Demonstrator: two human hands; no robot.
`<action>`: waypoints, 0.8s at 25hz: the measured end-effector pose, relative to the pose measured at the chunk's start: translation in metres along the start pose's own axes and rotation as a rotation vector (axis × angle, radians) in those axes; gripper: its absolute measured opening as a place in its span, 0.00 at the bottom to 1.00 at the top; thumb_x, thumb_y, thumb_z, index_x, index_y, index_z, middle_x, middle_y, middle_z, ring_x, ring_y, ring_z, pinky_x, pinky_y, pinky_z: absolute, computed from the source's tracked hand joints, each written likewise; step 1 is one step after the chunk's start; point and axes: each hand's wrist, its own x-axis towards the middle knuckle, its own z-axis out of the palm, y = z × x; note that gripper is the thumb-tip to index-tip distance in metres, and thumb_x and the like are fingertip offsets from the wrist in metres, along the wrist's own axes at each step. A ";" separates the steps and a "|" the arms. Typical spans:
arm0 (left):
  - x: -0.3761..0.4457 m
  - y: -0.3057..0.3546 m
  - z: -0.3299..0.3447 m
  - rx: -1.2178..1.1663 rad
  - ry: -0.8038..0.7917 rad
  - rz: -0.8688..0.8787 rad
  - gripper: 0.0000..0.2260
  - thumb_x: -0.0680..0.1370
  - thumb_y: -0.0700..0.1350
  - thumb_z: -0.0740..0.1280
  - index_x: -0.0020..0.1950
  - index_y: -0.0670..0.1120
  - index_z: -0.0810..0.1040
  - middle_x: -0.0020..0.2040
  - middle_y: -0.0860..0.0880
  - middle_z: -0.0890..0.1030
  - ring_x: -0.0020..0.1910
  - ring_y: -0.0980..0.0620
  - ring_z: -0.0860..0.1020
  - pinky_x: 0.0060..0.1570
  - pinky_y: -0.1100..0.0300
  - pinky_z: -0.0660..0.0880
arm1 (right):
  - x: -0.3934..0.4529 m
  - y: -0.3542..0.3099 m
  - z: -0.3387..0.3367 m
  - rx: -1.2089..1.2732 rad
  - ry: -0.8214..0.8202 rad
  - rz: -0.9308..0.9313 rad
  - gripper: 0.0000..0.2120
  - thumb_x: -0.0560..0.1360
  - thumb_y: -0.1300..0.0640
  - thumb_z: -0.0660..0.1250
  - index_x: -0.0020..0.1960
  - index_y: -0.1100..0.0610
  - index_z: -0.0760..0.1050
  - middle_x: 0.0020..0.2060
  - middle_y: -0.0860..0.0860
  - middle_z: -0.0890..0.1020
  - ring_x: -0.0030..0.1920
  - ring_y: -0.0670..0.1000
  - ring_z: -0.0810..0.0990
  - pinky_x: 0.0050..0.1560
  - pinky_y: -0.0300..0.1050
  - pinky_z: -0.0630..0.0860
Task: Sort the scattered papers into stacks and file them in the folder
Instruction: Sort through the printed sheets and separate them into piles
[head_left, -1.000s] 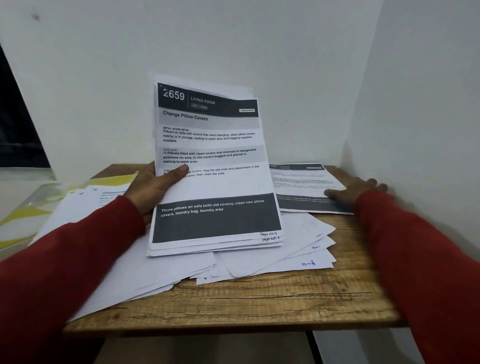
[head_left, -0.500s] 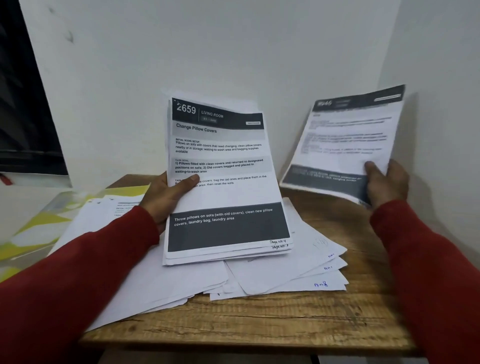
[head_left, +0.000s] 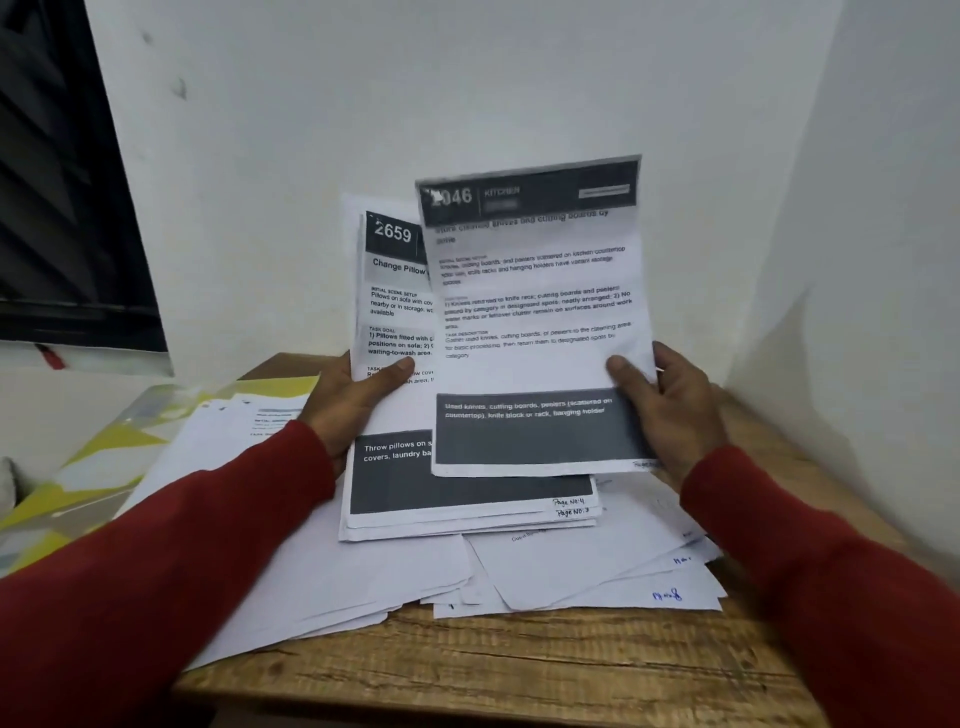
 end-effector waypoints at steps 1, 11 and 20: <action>0.000 0.001 0.000 -0.005 -0.005 0.003 0.12 0.77 0.39 0.70 0.61 0.41 0.80 0.54 0.42 0.85 0.49 0.44 0.85 0.51 0.50 0.82 | -0.002 -0.001 0.003 -0.004 -0.016 -0.024 0.04 0.79 0.59 0.68 0.53 0.53 0.81 0.48 0.50 0.87 0.45 0.49 0.84 0.53 0.53 0.81; 0.001 0.000 -0.001 0.013 -0.004 0.067 0.09 0.78 0.41 0.68 0.57 0.46 0.81 0.54 0.46 0.86 0.49 0.47 0.84 0.54 0.50 0.81 | -0.015 -0.013 0.010 0.175 -0.057 0.013 0.15 0.82 0.50 0.62 0.46 0.58 0.81 0.44 0.54 0.83 0.46 0.53 0.78 0.53 0.56 0.76; -0.001 -0.001 0.001 0.033 -0.009 0.079 0.08 0.78 0.41 0.68 0.56 0.46 0.81 0.55 0.44 0.85 0.50 0.46 0.84 0.56 0.48 0.80 | -0.013 -0.009 0.012 0.286 -0.021 0.134 0.12 0.82 0.53 0.62 0.50 0.55 0.83 0.51 0.56 0.85 0.51 0.57 0.82 0.61 0.68 0.75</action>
